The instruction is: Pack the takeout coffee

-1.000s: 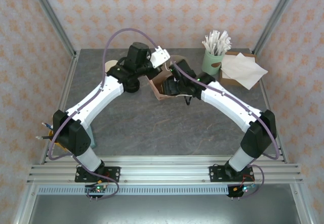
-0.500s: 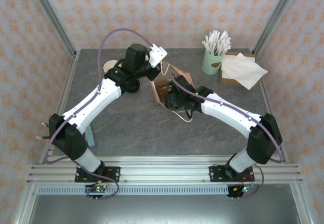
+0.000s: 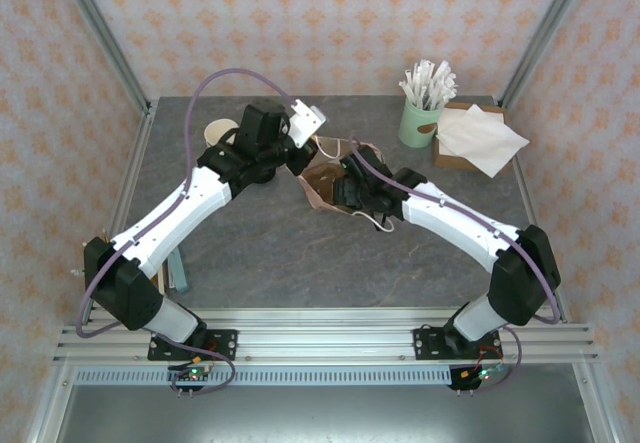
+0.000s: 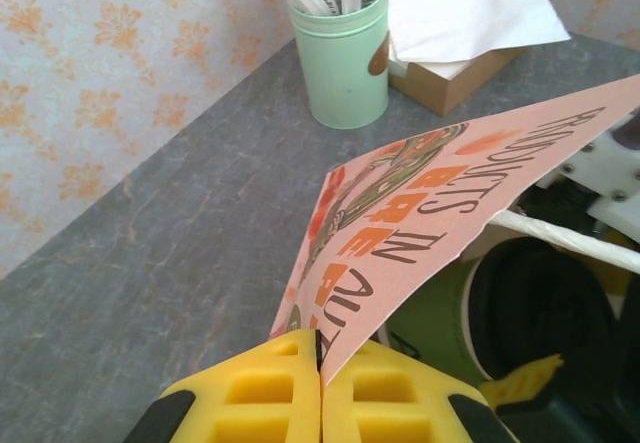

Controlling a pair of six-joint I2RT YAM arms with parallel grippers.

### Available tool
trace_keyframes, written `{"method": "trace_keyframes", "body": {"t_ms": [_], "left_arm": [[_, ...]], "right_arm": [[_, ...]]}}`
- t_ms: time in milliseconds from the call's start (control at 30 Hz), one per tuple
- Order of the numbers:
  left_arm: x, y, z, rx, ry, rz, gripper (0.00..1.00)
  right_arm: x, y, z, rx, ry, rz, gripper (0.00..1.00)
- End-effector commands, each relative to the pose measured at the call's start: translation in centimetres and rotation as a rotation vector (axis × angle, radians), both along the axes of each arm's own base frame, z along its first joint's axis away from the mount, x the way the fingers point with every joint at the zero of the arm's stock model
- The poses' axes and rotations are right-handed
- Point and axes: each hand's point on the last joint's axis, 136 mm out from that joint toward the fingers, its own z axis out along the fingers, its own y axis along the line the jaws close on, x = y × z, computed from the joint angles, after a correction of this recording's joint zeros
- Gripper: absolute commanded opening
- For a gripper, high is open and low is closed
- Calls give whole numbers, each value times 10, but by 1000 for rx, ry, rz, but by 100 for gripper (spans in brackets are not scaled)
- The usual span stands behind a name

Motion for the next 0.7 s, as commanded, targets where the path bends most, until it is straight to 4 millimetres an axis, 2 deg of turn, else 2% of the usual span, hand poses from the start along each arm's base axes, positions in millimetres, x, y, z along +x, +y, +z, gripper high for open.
{"method": "trace_keyframes", "body": {"t_ms": [0,167,300,433,533,667], "left_arm": [[-4,3,17,-113,9,33,0],[-2,3,22,-167,19,44,0],[-3,4,21,-172,28,46,0],[-2,4,19,-174,37,49,0],[-1,3,17,-177,41,50,0],[3,3,14,-192,54,61,0]], "right_arm": [[22,-26,12,-19,-92,-167,55],[41,-22,26,-9,-182,-194,55],[44,-29,28,-20,-201,-240,55],[43,-28,27,9,-195,-249,56],[46,-12,29,62,-188,-183,55],[48,20,26,104,-128,-36,55]]}}
